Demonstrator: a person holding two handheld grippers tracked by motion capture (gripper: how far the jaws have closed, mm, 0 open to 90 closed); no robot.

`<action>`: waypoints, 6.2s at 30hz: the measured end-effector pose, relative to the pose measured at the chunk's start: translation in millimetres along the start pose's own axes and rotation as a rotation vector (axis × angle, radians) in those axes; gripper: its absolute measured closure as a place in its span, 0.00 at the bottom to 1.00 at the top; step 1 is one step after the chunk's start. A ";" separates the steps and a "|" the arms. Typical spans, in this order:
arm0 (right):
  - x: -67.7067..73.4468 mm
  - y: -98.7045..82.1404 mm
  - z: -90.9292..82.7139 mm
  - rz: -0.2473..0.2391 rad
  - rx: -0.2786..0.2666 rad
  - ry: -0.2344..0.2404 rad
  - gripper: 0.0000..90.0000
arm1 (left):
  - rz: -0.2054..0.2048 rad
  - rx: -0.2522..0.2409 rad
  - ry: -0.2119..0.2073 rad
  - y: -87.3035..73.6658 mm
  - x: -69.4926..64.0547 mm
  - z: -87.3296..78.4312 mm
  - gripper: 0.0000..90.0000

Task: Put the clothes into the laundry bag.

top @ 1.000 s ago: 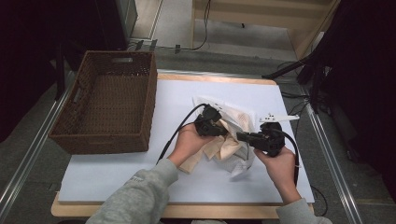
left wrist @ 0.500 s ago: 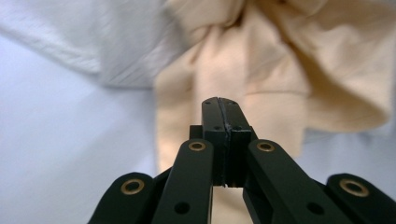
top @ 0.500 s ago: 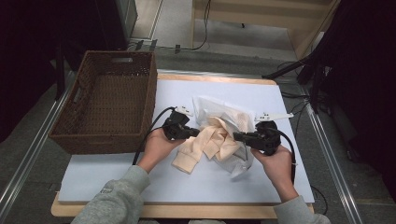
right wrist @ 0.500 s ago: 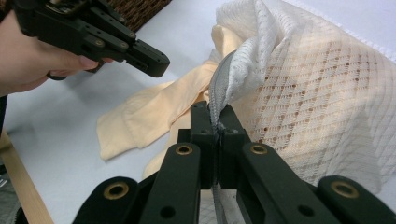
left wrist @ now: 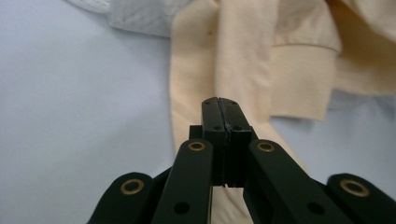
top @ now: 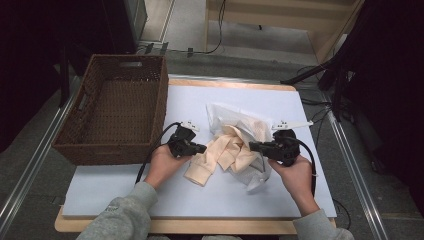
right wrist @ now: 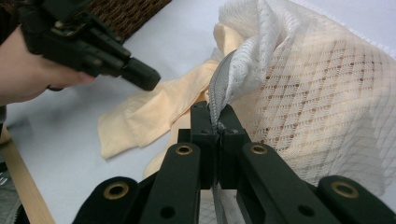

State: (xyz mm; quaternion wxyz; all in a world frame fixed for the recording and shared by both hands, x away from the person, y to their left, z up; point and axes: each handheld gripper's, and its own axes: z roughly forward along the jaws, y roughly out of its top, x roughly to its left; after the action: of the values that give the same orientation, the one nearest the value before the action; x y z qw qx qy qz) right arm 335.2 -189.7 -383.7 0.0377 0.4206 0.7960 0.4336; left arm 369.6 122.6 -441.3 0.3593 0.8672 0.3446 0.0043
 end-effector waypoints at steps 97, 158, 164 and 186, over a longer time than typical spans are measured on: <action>2.5 -0.4 -6.2 0.006 -0.027 -0.017 0.99 | 0.112 -0.050 -0.068 42.0 -24.5 2.7 0.86; 3.2 -19.2 -21.4 0.012 -0.022 -0.042 0.99 | 0.092 -0.035 -0.089 89.7 -48.1 49.4 1.00; 2.0 -16.6 -19.0 0.011 -0.029 -0.042 0.99 | 0.105 -0.038 -0.082 71.7 -42.7 27.3 1.00; -0.9 -9.1 -8.4 0.001 -0.014 -0.028 0.99 | 0.097 0.043 -0.069 30.6 -26.4 63.8 1.00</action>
State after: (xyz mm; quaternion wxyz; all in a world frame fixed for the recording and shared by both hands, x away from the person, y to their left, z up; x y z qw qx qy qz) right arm 326.4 -198.3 -385.3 0.0514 0.4266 0.7923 0.4332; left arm 383.9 51.8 -463.1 0.3518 0.8900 0.2896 -0.0157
